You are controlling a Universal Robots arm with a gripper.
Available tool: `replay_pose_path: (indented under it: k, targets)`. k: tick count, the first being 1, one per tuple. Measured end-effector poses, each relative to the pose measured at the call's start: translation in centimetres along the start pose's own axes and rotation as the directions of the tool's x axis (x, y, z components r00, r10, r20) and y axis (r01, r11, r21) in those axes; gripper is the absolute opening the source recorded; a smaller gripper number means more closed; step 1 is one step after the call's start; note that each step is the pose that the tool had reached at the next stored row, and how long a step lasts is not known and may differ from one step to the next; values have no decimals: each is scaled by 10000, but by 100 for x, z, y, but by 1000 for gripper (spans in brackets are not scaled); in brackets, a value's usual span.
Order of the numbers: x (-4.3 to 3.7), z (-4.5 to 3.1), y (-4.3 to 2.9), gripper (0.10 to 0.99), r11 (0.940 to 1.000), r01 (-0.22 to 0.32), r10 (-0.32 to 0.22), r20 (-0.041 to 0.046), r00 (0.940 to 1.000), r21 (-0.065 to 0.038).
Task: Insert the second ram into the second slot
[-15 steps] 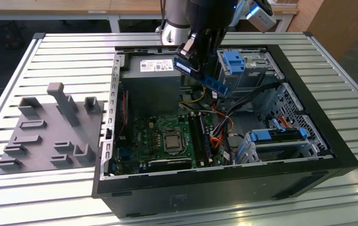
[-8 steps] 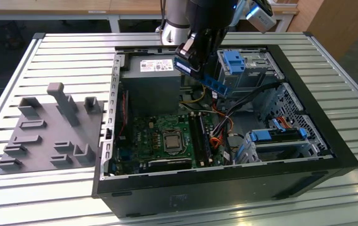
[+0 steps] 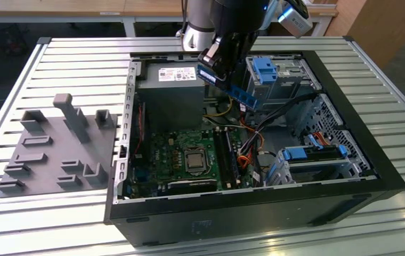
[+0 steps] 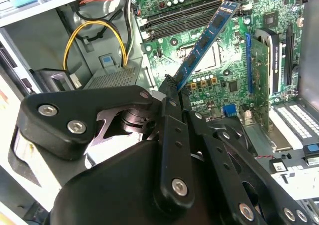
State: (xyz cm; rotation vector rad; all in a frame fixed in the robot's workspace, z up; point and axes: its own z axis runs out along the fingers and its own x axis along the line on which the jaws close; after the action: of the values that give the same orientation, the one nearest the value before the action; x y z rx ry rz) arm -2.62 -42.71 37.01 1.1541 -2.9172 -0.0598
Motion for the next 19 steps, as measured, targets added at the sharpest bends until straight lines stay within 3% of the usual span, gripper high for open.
replay_pose_path:
  k: [19]
  targets:
    - [0, 0, 0, 137, 9994, -338, 338, 13, 9994, 3]
